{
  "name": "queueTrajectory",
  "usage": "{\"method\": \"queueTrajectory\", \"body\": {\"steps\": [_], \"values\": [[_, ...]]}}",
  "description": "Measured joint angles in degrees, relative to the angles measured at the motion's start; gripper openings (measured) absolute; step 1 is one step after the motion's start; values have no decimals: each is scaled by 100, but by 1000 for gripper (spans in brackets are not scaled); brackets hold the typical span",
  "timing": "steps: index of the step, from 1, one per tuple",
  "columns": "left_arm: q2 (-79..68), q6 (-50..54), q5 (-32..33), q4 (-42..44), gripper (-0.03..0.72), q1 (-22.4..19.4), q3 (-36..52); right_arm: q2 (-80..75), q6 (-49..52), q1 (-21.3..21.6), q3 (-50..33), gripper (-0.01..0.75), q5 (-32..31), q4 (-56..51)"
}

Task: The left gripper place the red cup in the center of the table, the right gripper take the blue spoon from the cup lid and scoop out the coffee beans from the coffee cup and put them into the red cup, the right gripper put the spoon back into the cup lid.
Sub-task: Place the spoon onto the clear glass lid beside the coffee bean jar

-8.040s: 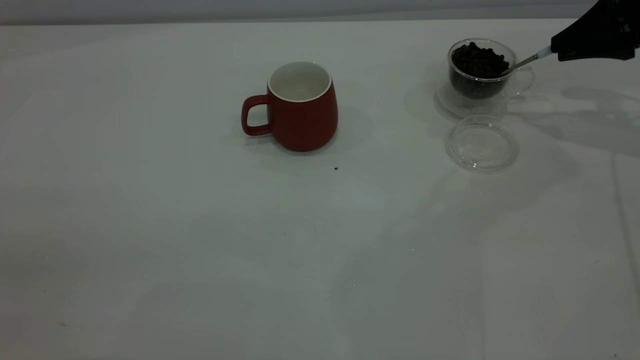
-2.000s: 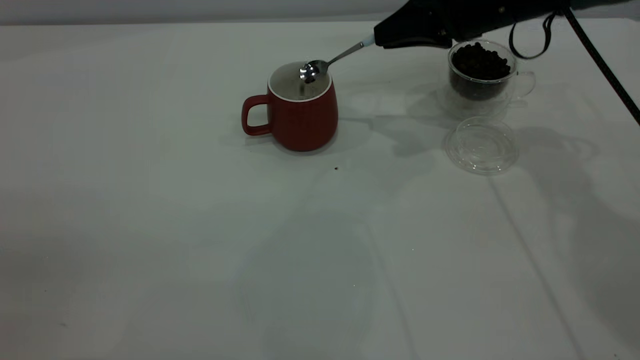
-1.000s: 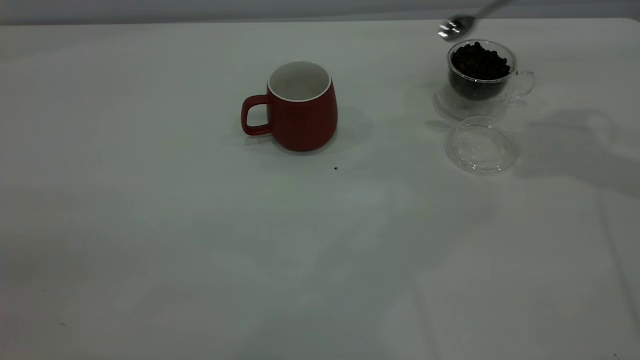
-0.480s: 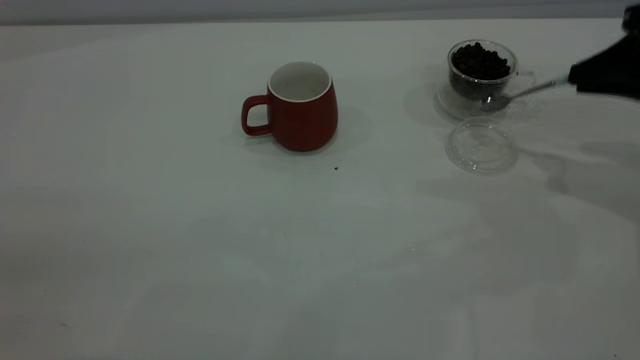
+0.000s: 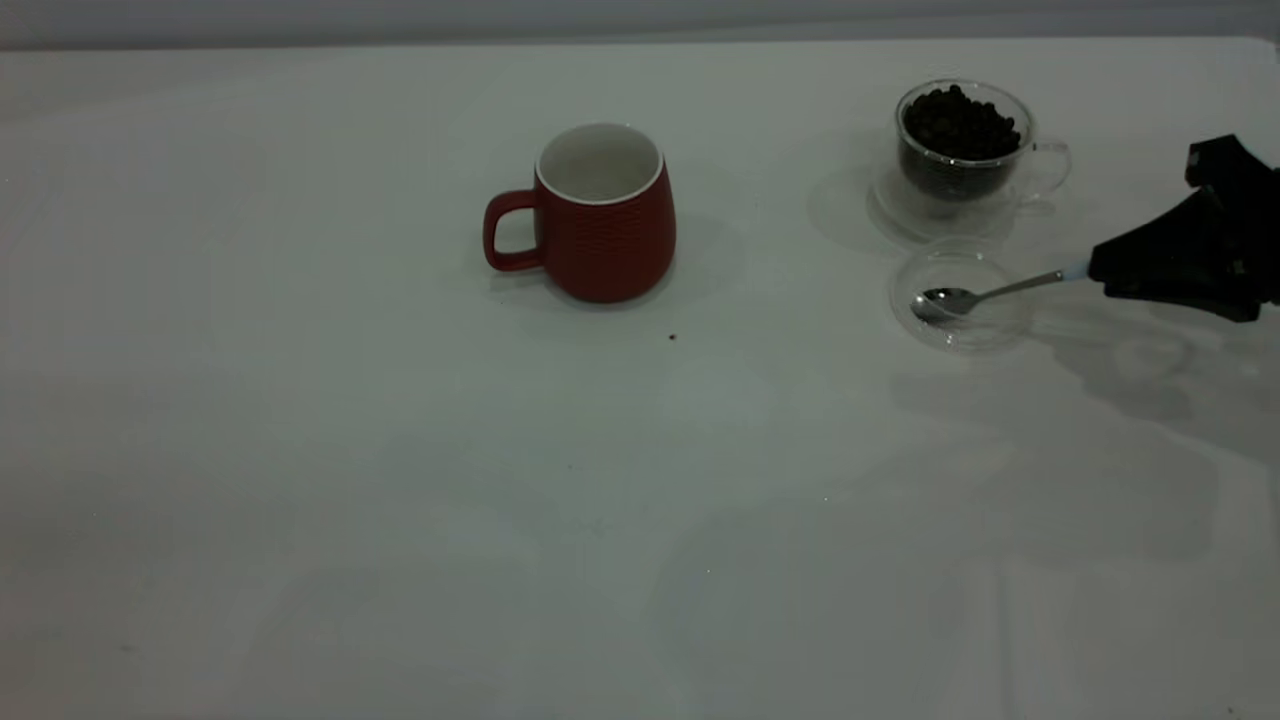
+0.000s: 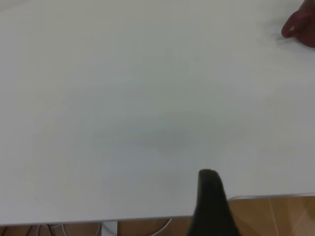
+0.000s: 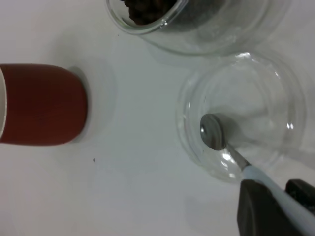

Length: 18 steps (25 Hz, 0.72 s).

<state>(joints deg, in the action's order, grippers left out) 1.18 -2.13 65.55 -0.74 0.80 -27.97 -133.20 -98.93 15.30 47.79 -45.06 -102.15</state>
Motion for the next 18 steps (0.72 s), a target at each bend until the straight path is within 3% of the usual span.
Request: {"method": "queueTrajectory", "body": {"steps": [12, 18], "values": [[0, 0, 0, 0, 587, 0, 0, -494, 0, 5, 190, 109, -380, -36], [0, 0, 0, 0, 587, 0, 0, -506, 0, 5, 197, 197, -203, -36]]}}
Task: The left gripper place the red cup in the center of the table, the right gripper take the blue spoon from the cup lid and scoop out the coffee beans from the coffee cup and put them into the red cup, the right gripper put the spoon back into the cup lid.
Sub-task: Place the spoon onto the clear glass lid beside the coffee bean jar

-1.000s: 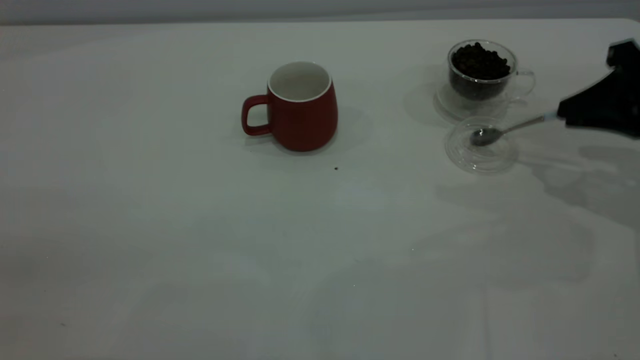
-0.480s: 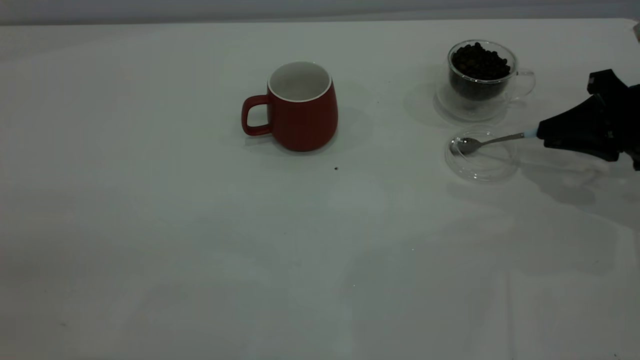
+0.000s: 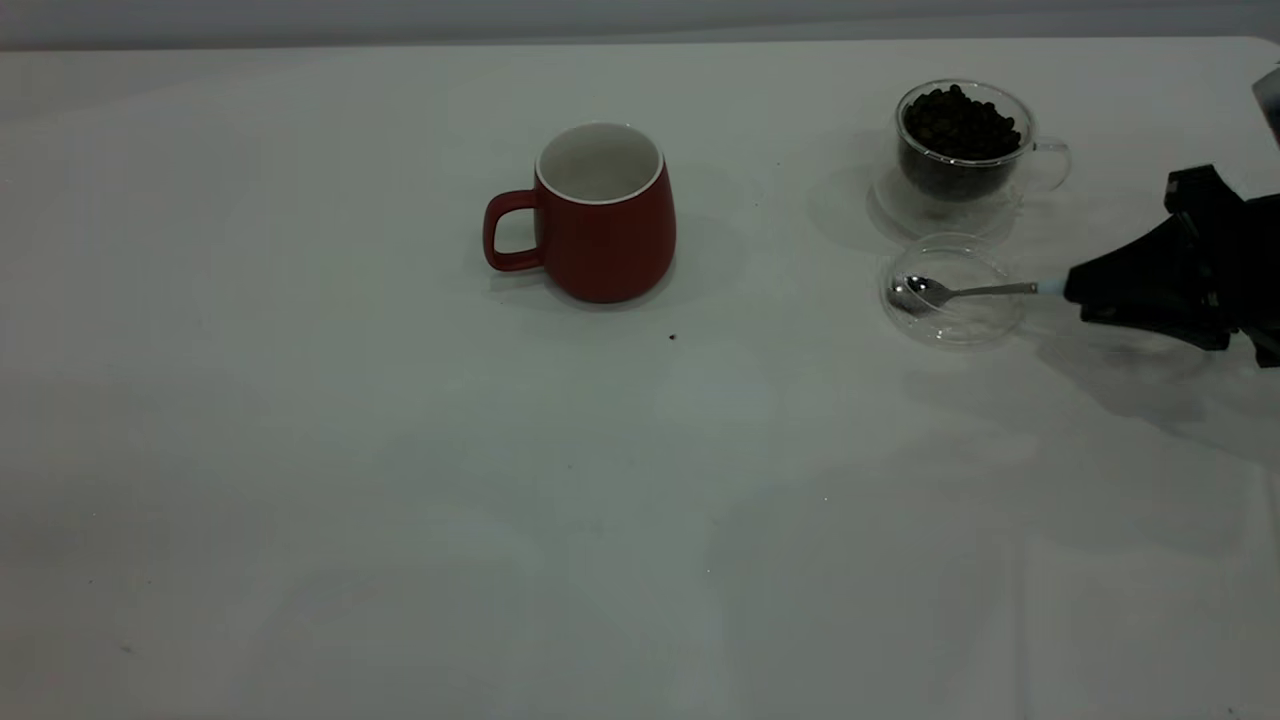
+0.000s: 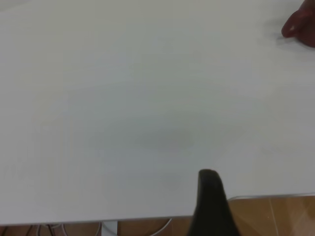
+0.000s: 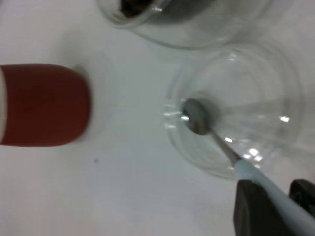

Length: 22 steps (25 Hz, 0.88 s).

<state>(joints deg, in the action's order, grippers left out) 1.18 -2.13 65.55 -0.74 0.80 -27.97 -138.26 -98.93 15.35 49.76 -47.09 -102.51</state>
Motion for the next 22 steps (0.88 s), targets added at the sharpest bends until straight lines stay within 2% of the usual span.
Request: {"method": "queueTrajectory", "body": {"steps": [6, 16, 22], "values": [[0, 0, 0, 0, 587, 0, 0, -62, -23, 0, 0, 361, 236, 0], [0, 0, 0, 0, 587, 0, 0, -37, -29, -56, 0, 409, 264, 0], [0, 0, 0, 0, 587, 0, 0, 327, -51, -56, 0, 490, 382, 64]]}}
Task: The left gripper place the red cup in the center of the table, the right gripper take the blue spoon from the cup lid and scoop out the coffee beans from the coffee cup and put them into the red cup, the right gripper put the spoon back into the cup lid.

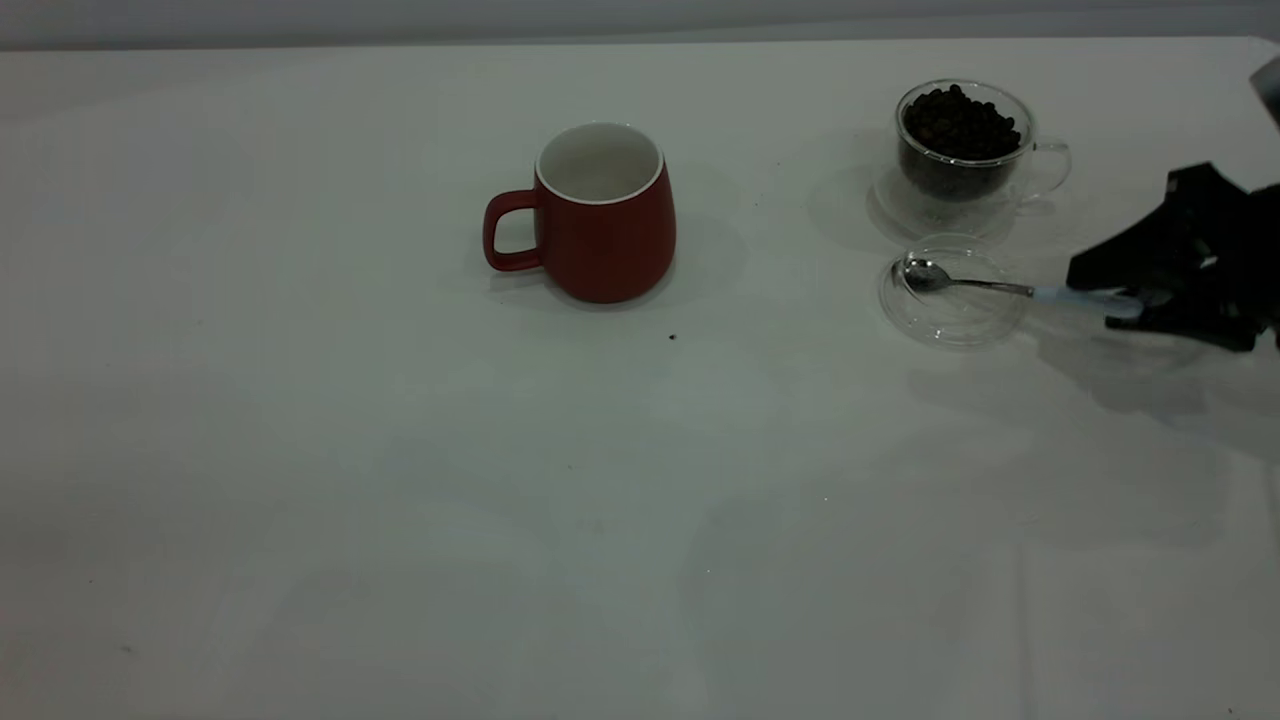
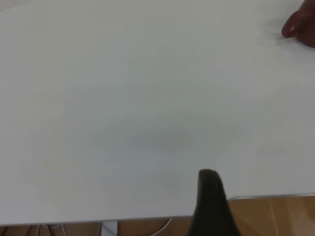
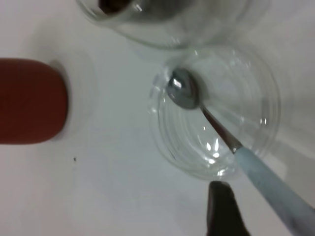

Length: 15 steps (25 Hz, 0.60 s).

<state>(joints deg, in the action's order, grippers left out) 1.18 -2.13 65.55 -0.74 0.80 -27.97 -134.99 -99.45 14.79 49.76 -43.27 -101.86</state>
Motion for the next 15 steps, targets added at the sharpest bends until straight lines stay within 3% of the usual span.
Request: {"method": "queueTrajectory", "body": {"steps": [4, 15], "values": [[0, 0, 5, 0, 587, 0, 0, 207, -155, 0, -5, 533, 218, -6], [0, 0, -1, 0, 587, 0, 0, 1081, -264, 0, -14, 537, 464, -1]]}}
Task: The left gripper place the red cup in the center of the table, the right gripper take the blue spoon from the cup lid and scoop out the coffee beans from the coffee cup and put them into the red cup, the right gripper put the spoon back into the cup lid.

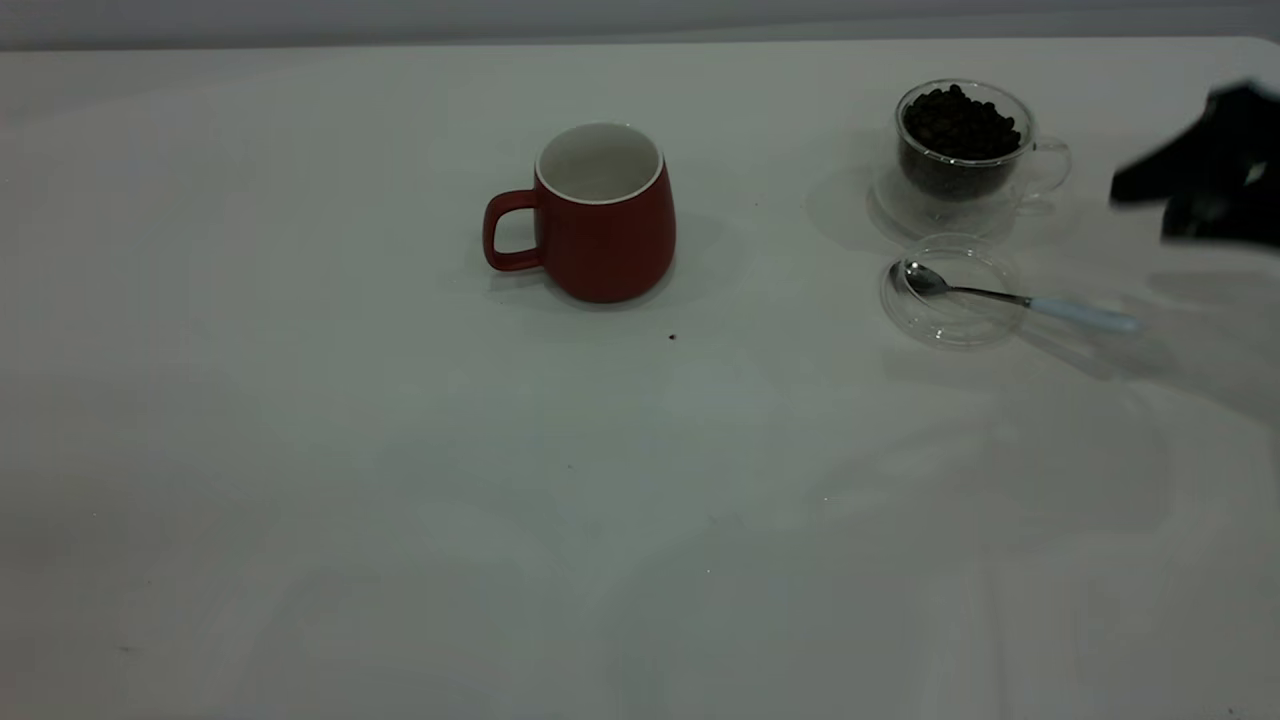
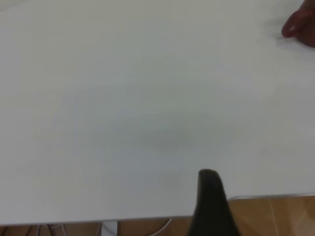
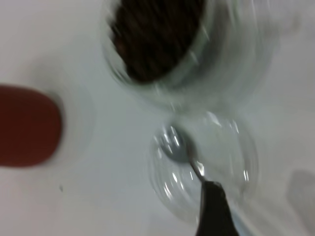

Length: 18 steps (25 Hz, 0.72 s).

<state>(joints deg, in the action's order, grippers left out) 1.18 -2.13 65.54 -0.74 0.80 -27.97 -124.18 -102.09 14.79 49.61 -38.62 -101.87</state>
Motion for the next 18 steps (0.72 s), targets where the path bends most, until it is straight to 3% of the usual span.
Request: {"method": "queueTrajectory", "body": {"steps": [4, 8, 13, 18], "values": [[0, 0, 0, 0, 587, 0, 0, 1015, 543, 0, -20, 537, -67, 103], [0, 0, 0, 0, 587, 0, 0, 2479, 1879, -131, -37, 534, -186, 1140], [0, 0, 0, 0, 587, 0, 0, 4927, 4511, -394, -39, 534, -729, 4003], [0, 0, 0, 0, 587, 0, 0, 6712, 7709, -394, -71, 534, -2155, 7420]]}}
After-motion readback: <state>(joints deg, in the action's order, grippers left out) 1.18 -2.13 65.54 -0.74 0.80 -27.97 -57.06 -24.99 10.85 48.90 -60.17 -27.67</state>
